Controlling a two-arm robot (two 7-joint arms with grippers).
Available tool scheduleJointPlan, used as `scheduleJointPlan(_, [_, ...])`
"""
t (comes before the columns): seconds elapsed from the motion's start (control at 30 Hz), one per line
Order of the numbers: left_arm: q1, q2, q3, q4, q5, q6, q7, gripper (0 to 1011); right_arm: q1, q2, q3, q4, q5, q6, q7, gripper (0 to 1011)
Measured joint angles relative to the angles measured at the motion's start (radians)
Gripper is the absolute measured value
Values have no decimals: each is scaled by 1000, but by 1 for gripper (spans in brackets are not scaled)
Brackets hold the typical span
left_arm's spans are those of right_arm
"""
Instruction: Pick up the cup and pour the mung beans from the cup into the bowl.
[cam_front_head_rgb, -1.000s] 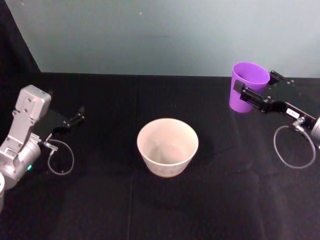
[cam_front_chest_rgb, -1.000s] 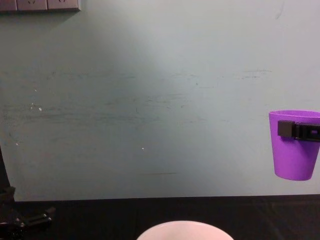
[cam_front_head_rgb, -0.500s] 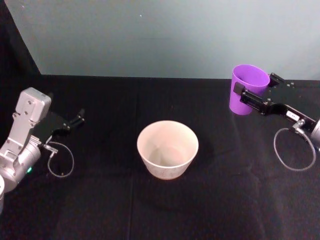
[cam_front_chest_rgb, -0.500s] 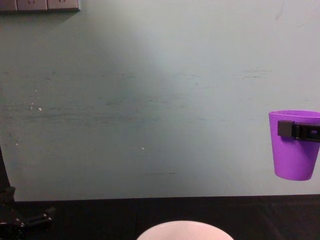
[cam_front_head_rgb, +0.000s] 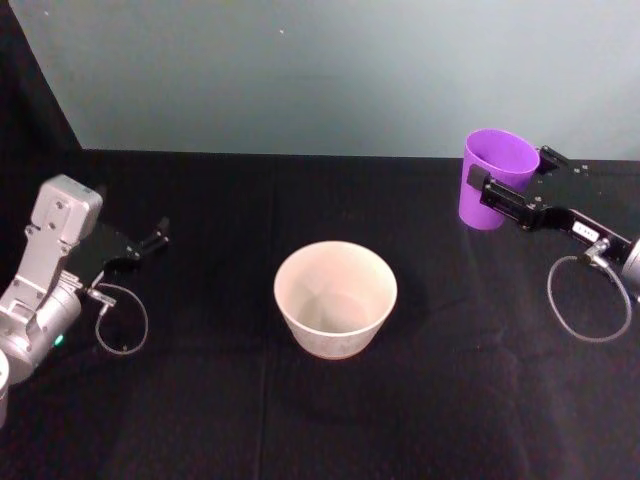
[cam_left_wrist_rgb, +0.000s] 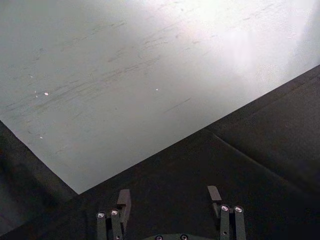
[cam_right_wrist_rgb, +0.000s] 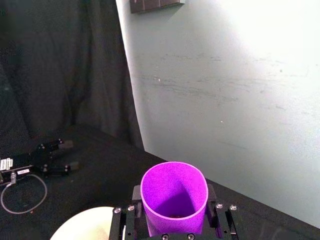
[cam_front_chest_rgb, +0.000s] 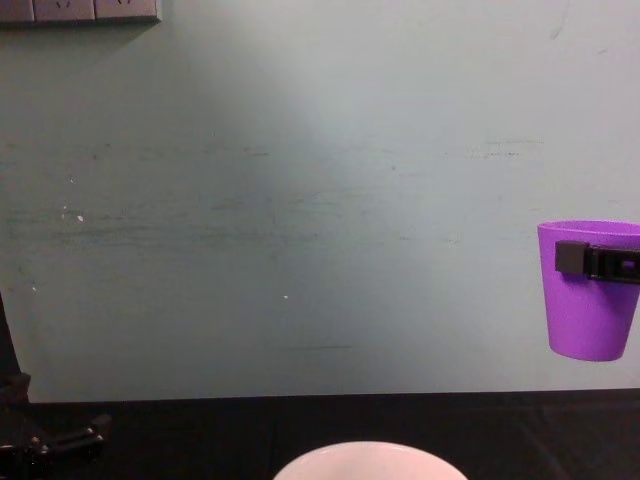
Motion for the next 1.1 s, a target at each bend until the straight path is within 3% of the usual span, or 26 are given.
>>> scheduleJointPlan(0.87, [0, 0, 0, 0, 0, 0, 0, 1000, 0, 0, -1, 0, 0, -1, 0, 722])
scheduleJointPlan(1.1, [0, 0, 0, 0, 0, 0, 0, 1000, 32, -7, -22, 10, -2, -24, -5, 722])
